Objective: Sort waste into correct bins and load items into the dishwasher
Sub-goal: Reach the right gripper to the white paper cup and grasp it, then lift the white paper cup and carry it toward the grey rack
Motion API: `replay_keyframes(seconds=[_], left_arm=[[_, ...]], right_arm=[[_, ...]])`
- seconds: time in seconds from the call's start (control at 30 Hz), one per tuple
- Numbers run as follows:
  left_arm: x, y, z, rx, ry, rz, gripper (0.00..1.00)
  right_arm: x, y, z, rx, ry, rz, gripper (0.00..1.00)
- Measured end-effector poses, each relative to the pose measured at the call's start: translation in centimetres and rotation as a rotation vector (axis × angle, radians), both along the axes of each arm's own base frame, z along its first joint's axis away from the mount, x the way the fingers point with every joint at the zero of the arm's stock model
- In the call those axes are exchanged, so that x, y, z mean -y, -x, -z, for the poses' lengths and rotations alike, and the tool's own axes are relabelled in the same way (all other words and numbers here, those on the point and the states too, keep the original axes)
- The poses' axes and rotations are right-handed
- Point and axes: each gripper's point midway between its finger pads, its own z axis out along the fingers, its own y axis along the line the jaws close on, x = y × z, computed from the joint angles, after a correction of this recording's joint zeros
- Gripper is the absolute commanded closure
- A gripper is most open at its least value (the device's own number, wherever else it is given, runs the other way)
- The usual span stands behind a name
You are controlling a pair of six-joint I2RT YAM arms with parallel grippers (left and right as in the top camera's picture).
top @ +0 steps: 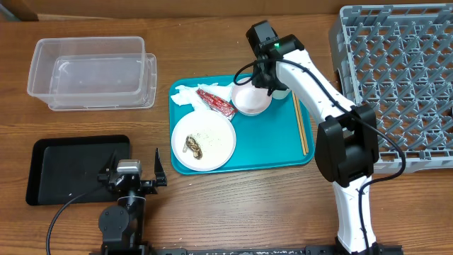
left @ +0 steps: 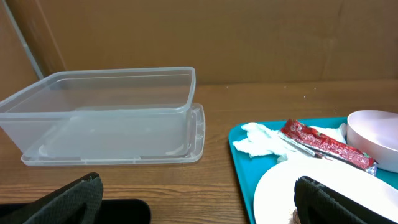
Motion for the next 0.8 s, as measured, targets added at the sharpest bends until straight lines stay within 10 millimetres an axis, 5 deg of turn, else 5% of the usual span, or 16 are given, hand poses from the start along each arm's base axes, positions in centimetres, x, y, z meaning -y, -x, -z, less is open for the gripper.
replay_keyframes(seconds=[0.27,0.33,0.4,0.67,0.8], left_arm=[[0.0,0.0,0.0,0.0,0.0,0.0,0.0],[0.0,0.0,0.0,0.0,0.0,0.0,0.0],[0.0,0.0,0.0,0.0,0.0,0.0,0.0],[0.0,0.0,0.0,0.0,0.0,0.0,0.0],[0.0,0.0,0.0,0.0,0.0,0.0,0.0]], right_arm=[[0.3,0.7,0.0,-0.032,0.012,0.006,0.81],[0.4,0.9,-0.5,-0.041,0.015,0.007,0.96],[0.2,0.6,-1.5,-0.03,0.008,0.005,0.96],[0.6,-1.2,-8.3,0.064,-0.036,0.012,0.96],[5.5,-3.4,-14.3,0.178,-0.081,0.092,0.96]])
